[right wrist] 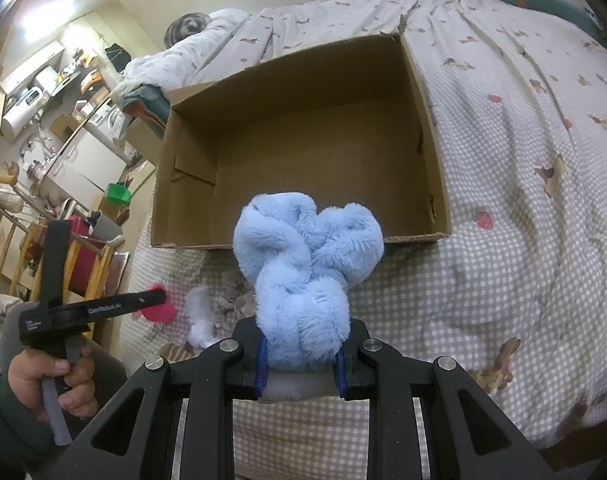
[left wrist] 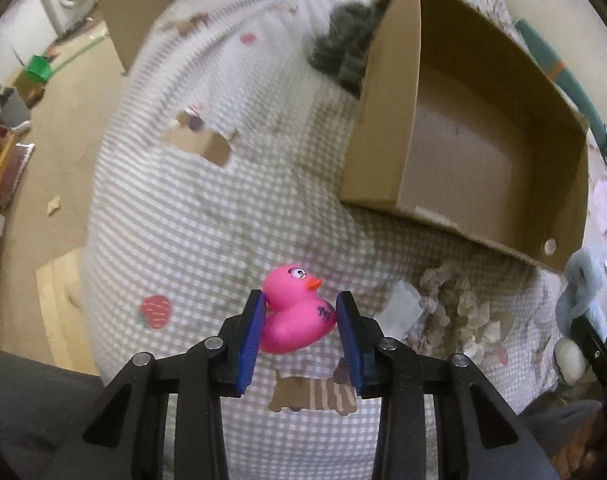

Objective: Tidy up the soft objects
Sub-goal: 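Grasp the pink rubber duck with the left tool while the right tool grasps the blue scrunchie, then carry the duck and scrunchie into the box and open both tools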

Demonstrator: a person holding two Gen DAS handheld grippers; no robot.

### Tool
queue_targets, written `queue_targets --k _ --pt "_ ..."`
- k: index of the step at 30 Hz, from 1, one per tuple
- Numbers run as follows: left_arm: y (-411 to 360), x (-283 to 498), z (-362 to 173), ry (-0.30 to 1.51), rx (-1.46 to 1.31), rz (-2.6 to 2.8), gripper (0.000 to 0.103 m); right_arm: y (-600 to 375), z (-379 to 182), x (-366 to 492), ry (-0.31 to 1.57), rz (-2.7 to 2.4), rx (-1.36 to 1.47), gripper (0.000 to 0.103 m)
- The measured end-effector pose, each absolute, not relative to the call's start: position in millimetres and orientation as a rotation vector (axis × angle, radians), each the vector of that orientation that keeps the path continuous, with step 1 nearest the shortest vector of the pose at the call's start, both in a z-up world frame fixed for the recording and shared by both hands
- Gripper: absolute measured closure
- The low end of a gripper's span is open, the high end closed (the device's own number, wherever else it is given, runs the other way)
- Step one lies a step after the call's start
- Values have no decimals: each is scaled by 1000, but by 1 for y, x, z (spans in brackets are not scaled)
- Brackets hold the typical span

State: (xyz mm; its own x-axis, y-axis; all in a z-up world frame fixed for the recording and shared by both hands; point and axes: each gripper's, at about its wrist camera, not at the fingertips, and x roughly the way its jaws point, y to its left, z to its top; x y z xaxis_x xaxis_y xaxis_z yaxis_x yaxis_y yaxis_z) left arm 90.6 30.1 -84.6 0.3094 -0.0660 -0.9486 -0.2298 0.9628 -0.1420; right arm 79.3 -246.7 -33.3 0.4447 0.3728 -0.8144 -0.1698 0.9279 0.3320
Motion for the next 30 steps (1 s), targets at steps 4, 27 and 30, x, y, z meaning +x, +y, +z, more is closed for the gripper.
queue_targets --k 4,27,30 --pt "31 76 -61 1181 -241 123 101 -247 -22 76 1014 348 220 77" --pt "72 101 -99 1352 -363 269 28 -242 -18 81 1005 341 232 76" --pt "76 103 -113 1388 -396 278 54 -245 -20 82 1012 335 233 76"
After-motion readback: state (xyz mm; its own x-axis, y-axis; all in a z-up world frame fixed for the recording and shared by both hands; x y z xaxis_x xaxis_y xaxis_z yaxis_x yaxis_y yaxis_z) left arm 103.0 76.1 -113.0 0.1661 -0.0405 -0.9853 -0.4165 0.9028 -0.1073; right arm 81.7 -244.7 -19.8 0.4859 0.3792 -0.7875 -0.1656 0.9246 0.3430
